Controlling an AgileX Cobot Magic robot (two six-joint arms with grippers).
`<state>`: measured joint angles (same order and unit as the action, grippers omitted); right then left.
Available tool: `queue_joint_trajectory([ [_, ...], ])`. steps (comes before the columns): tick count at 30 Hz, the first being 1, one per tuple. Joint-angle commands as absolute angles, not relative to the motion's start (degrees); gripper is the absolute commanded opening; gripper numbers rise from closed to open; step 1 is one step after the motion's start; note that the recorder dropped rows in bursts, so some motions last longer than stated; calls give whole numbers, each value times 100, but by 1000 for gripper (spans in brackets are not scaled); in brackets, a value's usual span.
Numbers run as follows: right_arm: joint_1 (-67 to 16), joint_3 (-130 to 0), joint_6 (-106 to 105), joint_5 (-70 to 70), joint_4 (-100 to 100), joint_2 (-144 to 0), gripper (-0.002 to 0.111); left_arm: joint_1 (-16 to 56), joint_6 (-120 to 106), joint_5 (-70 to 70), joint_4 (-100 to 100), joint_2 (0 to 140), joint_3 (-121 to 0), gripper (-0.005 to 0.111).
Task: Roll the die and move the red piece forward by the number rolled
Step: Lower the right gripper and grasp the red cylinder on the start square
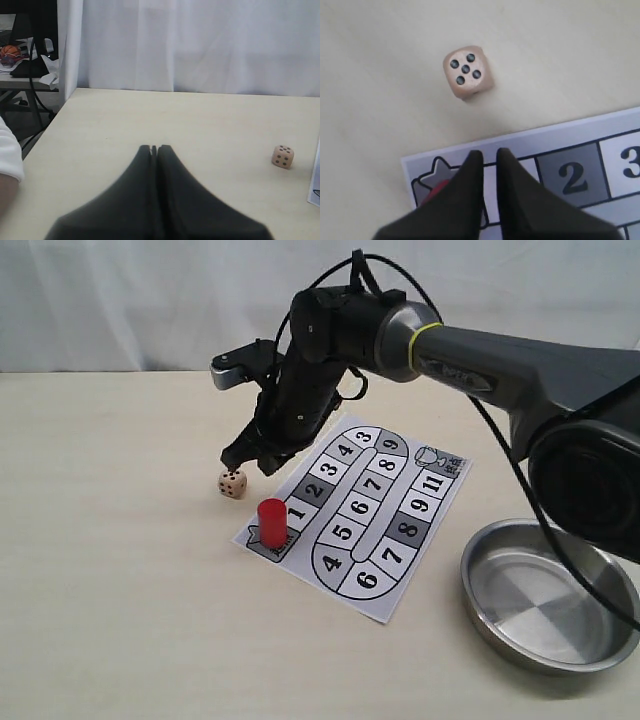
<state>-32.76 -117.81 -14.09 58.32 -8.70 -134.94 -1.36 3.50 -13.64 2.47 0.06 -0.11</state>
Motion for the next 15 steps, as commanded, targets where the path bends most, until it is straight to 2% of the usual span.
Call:
queue_joint_trajectory([
  [1,-3282,-11800,-1410,6168,-813,-13194,30,-136,369,-1346,240,0,0,0],
  [4,-3282,-11800,-1410,6498,-813,-13113,50,-136,369,-1346,240,0,0,0],
  [7,-3282,-11800,-1410,6827,-841,-13113,64,-136,369,-1346,240,0,0,0],
  [15,-3433,-11789,-1435,6996,-842,-13226,66,-136,369,-1346,240,0,0,0],
])
